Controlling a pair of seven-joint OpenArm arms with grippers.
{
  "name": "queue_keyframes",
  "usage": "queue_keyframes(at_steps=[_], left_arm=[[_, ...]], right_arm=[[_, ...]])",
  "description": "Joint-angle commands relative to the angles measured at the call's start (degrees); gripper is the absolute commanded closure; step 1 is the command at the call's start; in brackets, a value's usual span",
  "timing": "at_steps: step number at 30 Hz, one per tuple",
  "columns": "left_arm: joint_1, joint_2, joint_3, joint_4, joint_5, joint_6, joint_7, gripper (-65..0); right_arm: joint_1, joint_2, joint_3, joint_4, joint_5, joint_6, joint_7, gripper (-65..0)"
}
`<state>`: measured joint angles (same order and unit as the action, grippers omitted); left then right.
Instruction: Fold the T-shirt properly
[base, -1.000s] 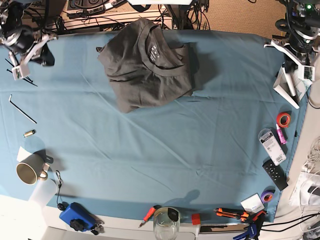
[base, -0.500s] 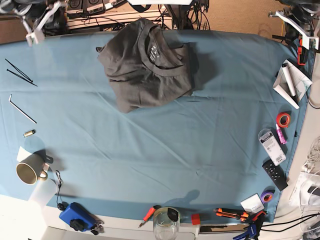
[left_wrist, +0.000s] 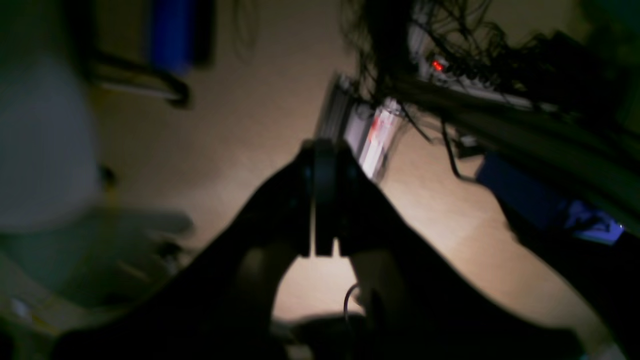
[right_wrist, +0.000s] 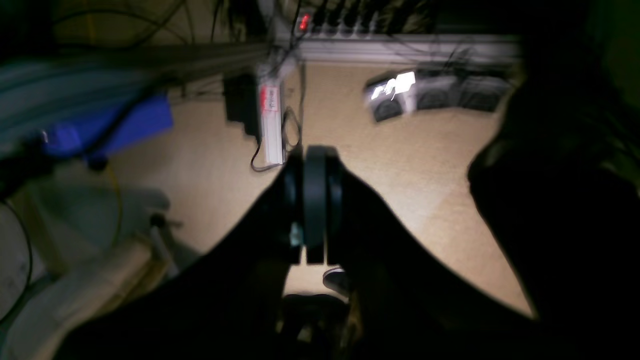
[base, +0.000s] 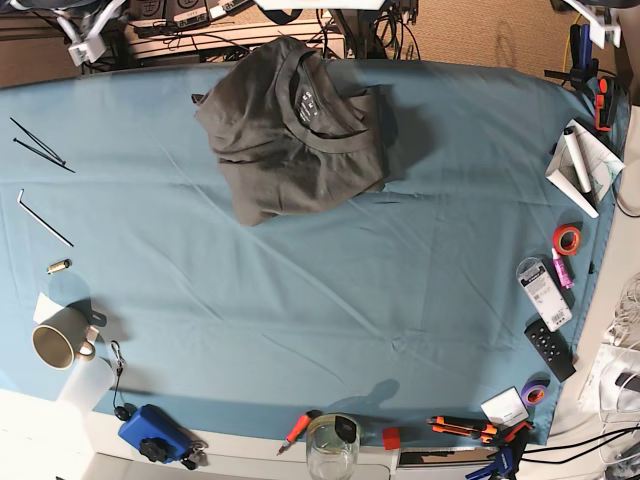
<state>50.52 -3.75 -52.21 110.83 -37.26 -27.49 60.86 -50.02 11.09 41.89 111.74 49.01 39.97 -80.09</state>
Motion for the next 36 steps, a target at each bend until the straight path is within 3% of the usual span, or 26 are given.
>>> queue_keyframes(at_steps=[1,4,7,10,19,24,28,31,36], left_arm=[[0.9,-0.4,-0.5,-0.9,-0.5,-1.2,-0.7,0.0],[0.7,-0.4,-0.5,-4.5,-0.5,-1.1,-1.6,0.0],[0.7,-0.4,-0.5,-6.6,-0.5,-1.1,-3.0,0.0],[-0.6,-0.4,-0.4,-8.6,0.5,-1.2,-3.8,0.0],[-7.7,-1.9,-0.1,-23.8,6.8,-1.1,-6.2,0.0],[-8.2,-4.9,5.3,-31.5,10.1,-0.5,-12.0,0.0],[-9.7,-5.3,12.5,-34.9,18.8,4.1,-18.4,0.0],[-11.6,-5.3,19.1,-38.1,27.9,8.4,-24.1,0.0],[-16.2,-4.9,31.4,-46.9,39.3,19.2,-30.1,0.0]], right_arm=[[-0.8,1.4,-1.1,-1.7,-0.5,0.0,0.1,0.0],[-0.7,3.8,-6.3,-9.4,-2.9,0.0,0.8,0.0],[-0.2,5.6,-10.5,-16.8,-7.6,0.0,6.6,0.0],[2.5,6.8,-13.9,-23.8,-11.9,0.0,8.7,0.0],[13.9,6.9,-19.3,-41.1,-17.8,0.0,11.8,0.0],[17.4,6.9,-23.1,-46.5,-23.6,0.0,16.9,0.0],[19.6,7.0,-26.5,-49.4,-28.4,0.0,22.9,0.0],[21.6,7.1,-29.5,-51.6,-33.4,-3.2,28.0,0.0],[26.6,7.9,-36.2,-59.5,-39.2,-8.0,38.1,0.0]])
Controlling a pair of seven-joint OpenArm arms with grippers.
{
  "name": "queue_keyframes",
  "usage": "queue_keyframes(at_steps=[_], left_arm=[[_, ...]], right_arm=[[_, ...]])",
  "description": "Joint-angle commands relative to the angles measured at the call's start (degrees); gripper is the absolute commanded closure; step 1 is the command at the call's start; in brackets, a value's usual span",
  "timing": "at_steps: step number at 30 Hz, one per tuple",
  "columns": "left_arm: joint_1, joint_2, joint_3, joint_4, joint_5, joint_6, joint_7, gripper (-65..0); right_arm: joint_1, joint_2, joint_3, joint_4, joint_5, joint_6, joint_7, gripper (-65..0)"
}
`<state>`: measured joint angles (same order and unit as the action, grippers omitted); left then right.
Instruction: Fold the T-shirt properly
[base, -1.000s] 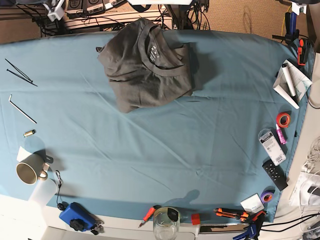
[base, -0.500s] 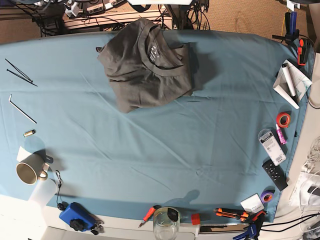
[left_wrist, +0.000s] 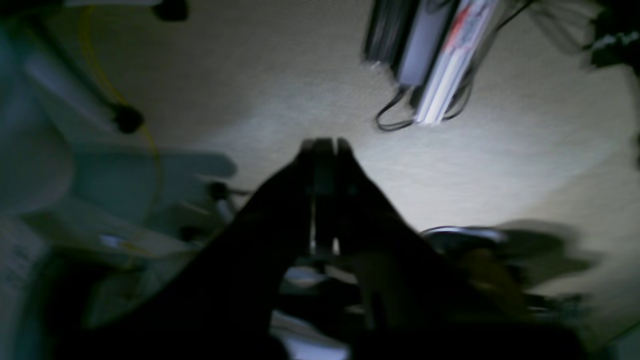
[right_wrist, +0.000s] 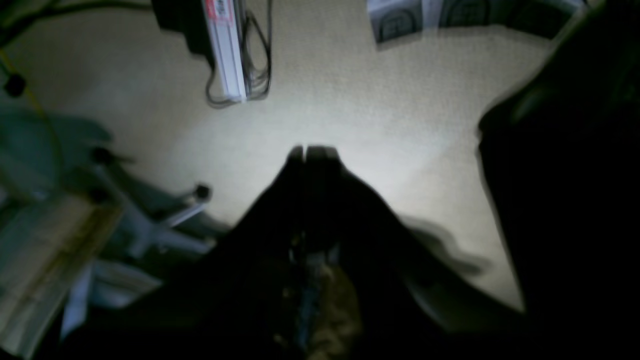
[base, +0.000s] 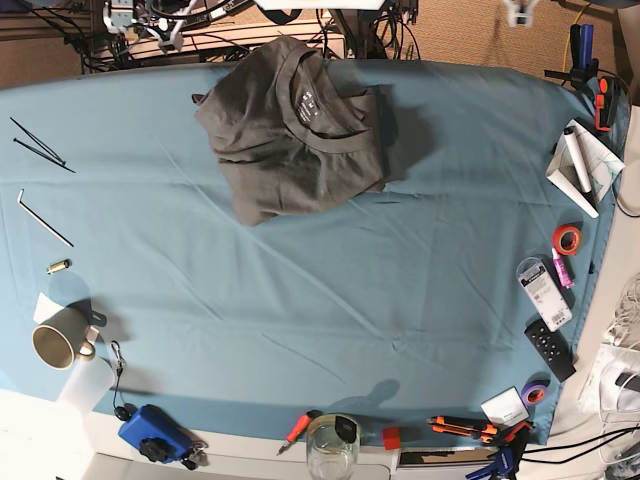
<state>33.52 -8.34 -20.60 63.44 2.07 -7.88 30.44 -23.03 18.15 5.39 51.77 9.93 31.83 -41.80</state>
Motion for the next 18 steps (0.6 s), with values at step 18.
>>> queue_keyframes(at_steps=[18], left_arm=[[-9.2,5.5,4.9,-18.1,4.2,9.4,-7.3,0.0]], right_arm=[[10.6,0.7,-15.8,-20.3,-4.4,-13.7,21.5,0.0]])
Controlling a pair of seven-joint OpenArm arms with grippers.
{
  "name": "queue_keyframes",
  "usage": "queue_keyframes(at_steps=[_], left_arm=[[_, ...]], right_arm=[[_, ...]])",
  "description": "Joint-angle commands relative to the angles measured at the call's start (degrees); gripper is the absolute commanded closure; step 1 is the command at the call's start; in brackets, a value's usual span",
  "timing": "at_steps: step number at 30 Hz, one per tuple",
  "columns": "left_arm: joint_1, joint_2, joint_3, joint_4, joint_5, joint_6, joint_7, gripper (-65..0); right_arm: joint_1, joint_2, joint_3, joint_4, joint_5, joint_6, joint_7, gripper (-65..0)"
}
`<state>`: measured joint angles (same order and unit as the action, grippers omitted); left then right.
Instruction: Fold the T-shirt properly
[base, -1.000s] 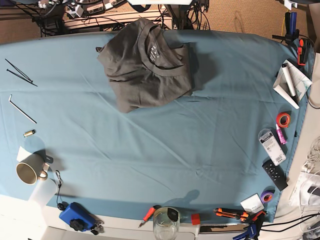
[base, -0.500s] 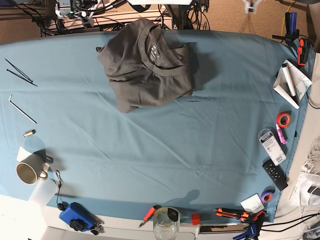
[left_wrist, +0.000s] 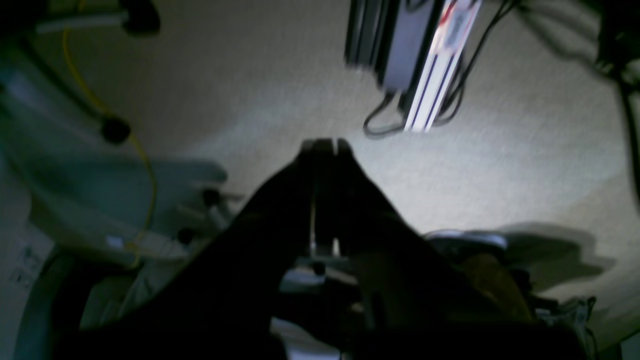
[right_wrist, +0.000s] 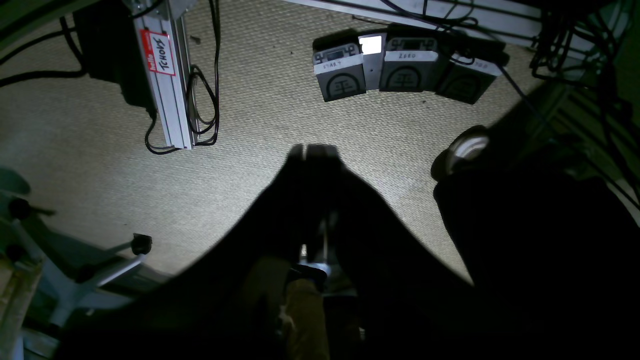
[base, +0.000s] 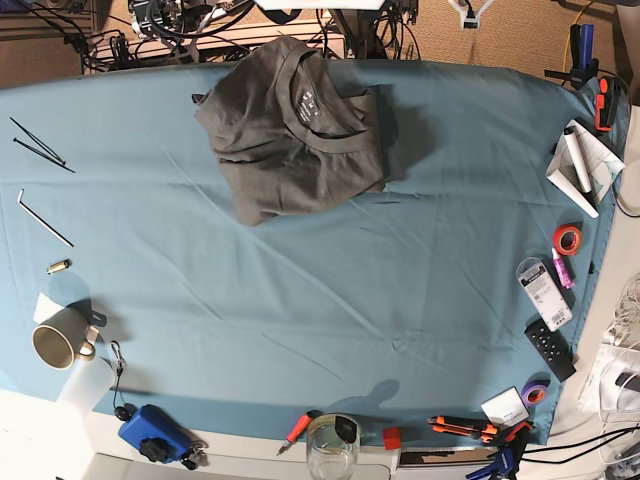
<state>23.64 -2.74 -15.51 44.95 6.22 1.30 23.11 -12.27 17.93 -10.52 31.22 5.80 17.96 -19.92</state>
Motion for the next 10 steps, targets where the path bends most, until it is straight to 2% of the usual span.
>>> queue_keyframes(at_steps=[1,5,10], left_arm=[[0.6,-0.1,-0.2,0.4,0.1,0.2,0.0,0.0],[0.6,0.0,-0.2,0.4,0.2,0.2,1.0,0.0],[0.6,0.2,-0.2,0.4,0.2,0.2,3.0,0.0]], right_arm=[[-0.1,1.0,0.1,0.2,-0.3,0.2,-0.4,0.0],[-0.1,1.0,0.1,0.2,0.1,0.2,-0.4,0.0],[0.1,1.7,0.1,0.2,4.7,0.2,-0.6,0.0]])
